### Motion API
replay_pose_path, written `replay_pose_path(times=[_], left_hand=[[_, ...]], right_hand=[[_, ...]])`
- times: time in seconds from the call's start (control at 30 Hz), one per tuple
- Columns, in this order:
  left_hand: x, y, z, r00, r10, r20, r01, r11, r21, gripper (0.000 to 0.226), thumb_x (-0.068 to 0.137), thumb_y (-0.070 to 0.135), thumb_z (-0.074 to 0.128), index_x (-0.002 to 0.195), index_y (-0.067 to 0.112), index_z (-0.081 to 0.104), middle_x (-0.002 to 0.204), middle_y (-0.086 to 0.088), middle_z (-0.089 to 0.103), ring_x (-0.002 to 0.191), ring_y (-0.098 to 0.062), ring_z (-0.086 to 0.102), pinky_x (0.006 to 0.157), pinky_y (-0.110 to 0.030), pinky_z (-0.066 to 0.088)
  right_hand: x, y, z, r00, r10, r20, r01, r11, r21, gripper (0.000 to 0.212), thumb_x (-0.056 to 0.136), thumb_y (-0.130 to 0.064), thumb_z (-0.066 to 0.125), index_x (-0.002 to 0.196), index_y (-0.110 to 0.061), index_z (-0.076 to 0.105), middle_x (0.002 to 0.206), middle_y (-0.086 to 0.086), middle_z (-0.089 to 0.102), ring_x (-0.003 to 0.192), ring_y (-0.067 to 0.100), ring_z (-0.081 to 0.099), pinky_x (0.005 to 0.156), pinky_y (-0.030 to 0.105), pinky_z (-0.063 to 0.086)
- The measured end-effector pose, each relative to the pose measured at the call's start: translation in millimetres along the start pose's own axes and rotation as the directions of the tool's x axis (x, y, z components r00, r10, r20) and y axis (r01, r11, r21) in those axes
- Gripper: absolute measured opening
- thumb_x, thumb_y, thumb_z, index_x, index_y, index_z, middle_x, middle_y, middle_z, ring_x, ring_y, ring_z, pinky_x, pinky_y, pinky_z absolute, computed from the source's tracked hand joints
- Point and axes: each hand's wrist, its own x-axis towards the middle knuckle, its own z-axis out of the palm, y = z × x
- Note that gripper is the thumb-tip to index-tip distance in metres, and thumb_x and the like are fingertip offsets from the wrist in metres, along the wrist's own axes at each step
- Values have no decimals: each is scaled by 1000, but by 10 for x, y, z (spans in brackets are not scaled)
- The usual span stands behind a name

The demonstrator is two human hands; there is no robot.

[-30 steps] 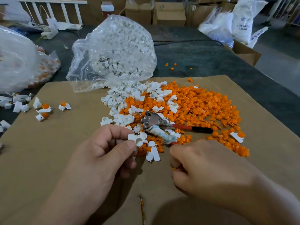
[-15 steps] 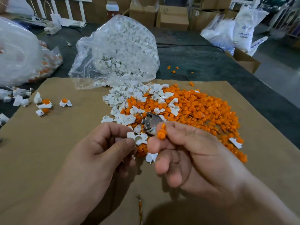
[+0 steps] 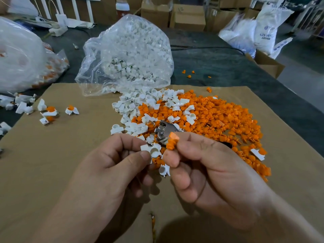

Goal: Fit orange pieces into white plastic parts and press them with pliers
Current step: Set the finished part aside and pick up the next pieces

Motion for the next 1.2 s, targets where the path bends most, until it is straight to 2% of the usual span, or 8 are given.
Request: replay_pose_path(times=[0.1,0.2,0.3,0.5,0.67,0.83,1.03,1.2], left_hand=[[-4,17,10,1000,-15,7,15,1000,11,30,57,41,77,82,24,73,63,-15,68,48,-24,60,40,-28,46],[-15,45,24,999,-33,24,32,999,8,18,66,29,75,83,23,73,63,-17,67,47,-24,59,40,-27,46],[-32,56,27,999,-33,21,32,999,22,14,70,29,71,82,23,73,62,-16,66,48,-24,61,42,-30,47],[-53,41,40,999,14,35,-17,996,91,27,61,46,73,83,30,72,62,-7,68,51,-20,64,48,-30,48],[-114,61,32,996,72,49,-83,954,288,38,62,59,64,94,38,69,63,5,68,53,-11,62,49,-24,49],[-88,95,55,999,5,42,-12,984,175,14,69,32,69,83,29,71,58,-3,64,50,-16,63,47,-22,47],[-60,114,87,996,-92,-4,92,995,-48,7,66,18,67,73,18,70,60,-15,62,43,-20,56,36,-25,41],[-53,103,42,999,-42,-21,43,998,47,9,68,25,68,77,24,71,61,-12,65,48,-21,61,41,-25,45]], right_hand=[[-23,58,18,980,-166,-105,119,928,-353,9,86,-15,61,87,-17,70,71,11,67,49,20,63,41,26,50],[-73,122,29,914,-403,-52,183,523,-833,10,89,-25,60,92,-32,67,70,-1,67,54,12,64,45,28,52],[-96,149,52,885,-456,95,232,254,-939,11,93,-24,59,92,-34,62,72,-10,65,62,7,66,49,19,52],[-87,154,77,886,-459,61,192,245,-950,19,90,-35,59,106,-45,53,78,-13,66,65,10,67,52,25,55],[-99,131,64,911,-389,136,177,73,-982,26,93,-44,48,116,-56,47,75,-9,63,64,12,63,54,33,51],[-99,133,56,888,-437,143,173,29,-985,19,90,-42,54,107,-50,50,77,-8,62,62,11,61,51,27,47],[-107,134,44,878,-478,12,182,311,-933,10,88,-40,59,96,-40,53,77,-7,68,61,10,68,49,24,55],[-99,143,34,900,-432,59,146,171,-974,4,92,-41,50,96,-41,49,81,-13,68,69,4,68,52,24,54]])
